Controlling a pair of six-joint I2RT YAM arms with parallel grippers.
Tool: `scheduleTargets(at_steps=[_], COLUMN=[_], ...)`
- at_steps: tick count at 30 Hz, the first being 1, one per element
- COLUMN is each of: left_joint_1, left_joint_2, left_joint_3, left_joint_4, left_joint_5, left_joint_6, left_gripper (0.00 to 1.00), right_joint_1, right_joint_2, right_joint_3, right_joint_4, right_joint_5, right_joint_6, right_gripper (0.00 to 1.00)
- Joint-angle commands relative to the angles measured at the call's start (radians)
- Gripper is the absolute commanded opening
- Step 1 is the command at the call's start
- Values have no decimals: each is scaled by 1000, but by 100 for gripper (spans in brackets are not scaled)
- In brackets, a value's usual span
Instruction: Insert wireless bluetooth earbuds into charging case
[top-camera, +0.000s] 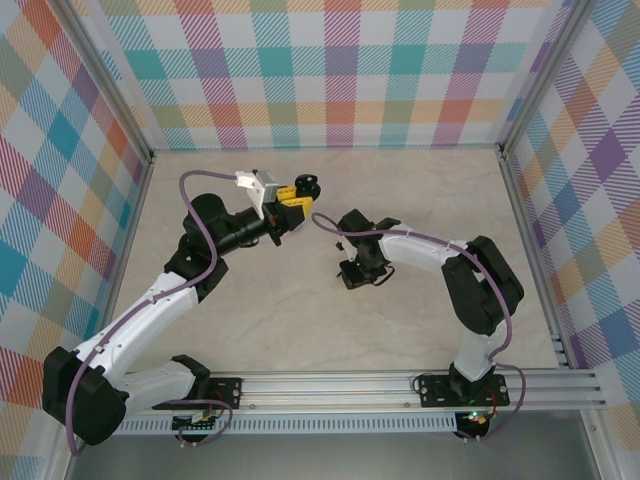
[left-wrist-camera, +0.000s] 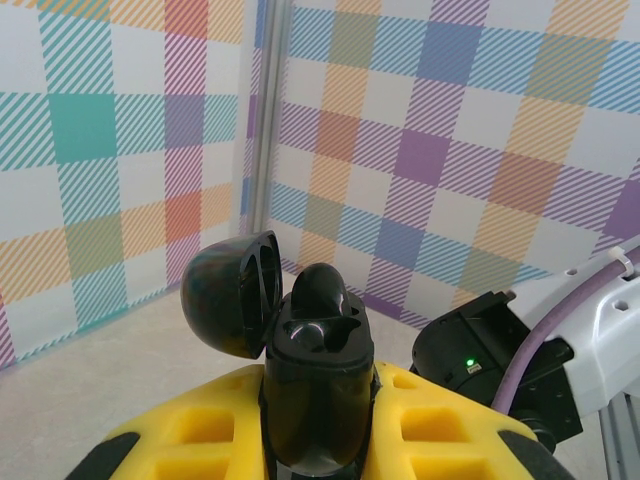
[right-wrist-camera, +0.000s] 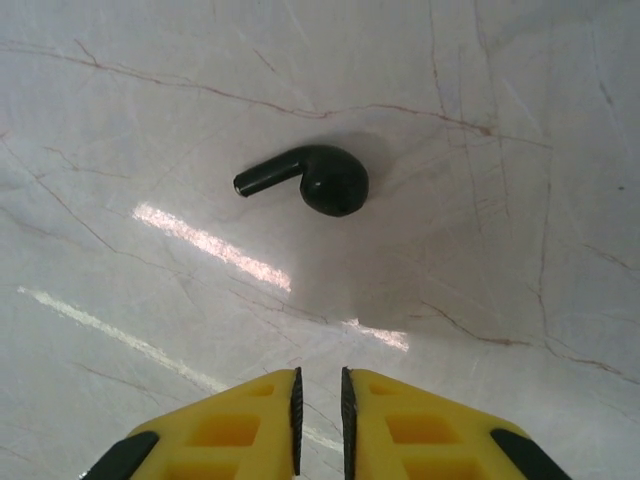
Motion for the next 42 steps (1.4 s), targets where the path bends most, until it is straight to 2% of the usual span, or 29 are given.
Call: scheduleTargets(at_steps=[1,10,23,29,36,38,40,42], left_joint_1=[11,11,11,11,11,11,11,12], left_joint_2=[-25,-25,-26,-28,-26,-26,-25,-25], left_joint_3=[11,12,7,9,15,16,14,16], left_joint_4=[44,43,38,36,30,33,36,36], left_joint_5=[22,24,21,19,19,21,23,25], left_joint_6=[-7,-7,-3,-1,0,-2,-1,-1], left_gripper=[6,6,6,6,6,6,6,6], right_joint_1=[-6,-6,-6,-6,-7,-7,-7,-7], right_joint_2=[47,121,198,150,98,109,130,155], right_joint_3=[18,93,212,206,221,235,258,281], right_joint_4=[14,25,-22,-40,-53,-54,-63,-77], right_joint_5=[16,56,111,126,69,46,28,27], right_joint_6=[49,76,30,18,-9,-9,-10,-6], right_gripper=[17,11,12,14,22,27,36,39])
